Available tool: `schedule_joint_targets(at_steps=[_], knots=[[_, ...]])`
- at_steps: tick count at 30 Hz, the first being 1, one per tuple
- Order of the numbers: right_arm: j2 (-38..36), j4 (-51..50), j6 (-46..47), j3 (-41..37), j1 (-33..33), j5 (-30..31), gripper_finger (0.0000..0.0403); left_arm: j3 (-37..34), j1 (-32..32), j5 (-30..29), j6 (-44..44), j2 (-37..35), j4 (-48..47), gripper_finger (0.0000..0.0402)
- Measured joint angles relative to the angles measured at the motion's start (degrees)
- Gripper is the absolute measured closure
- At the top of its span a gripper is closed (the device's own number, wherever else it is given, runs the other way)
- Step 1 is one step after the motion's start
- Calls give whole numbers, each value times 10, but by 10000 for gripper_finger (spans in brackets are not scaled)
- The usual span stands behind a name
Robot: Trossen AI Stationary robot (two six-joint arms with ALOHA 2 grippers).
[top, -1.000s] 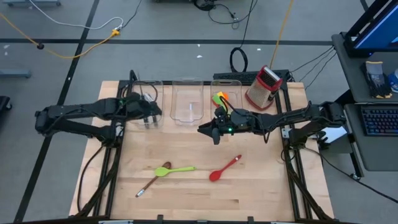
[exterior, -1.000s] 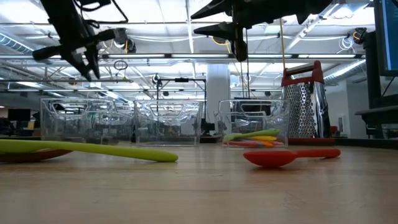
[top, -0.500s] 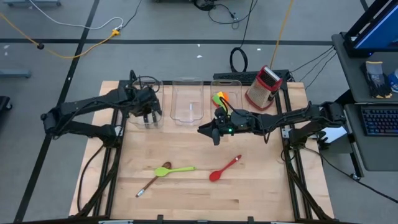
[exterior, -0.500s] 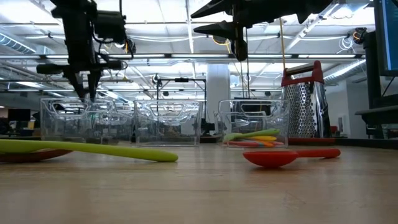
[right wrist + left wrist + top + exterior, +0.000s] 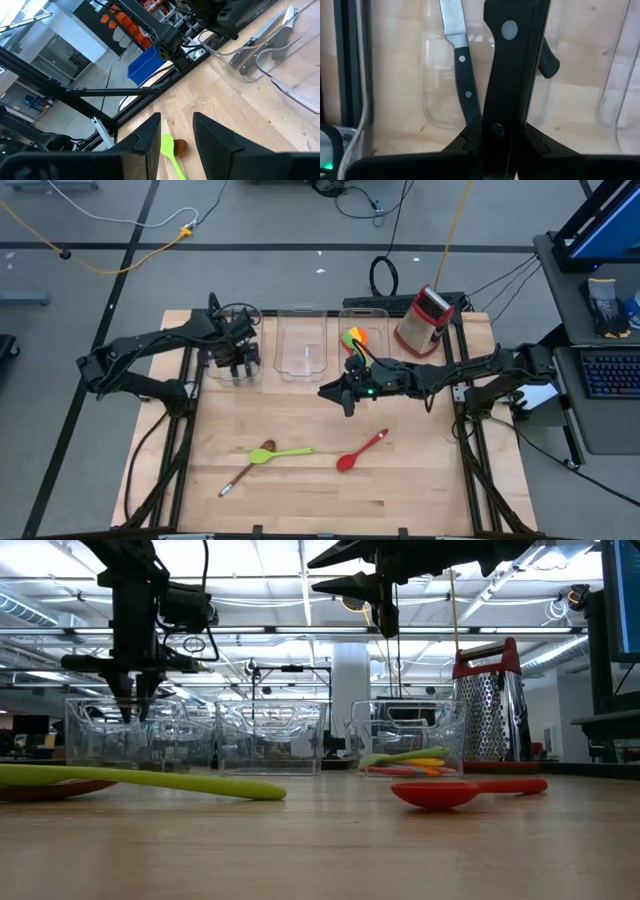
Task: Pick & Place Kitchen Items
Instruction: Put the black knife into the left transparent bin
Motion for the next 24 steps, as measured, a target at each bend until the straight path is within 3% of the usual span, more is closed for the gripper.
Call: schedule_joint_targets(at_steps=[15, 24], knots=[[0, 2, -5, 0, 0, 0, 296, 0, 29, -19, 140, 0, -19, 344], [0, 2, -4, 0, 0, 1, 296, 0, 34, -22, 213, 36, -16, 344]])
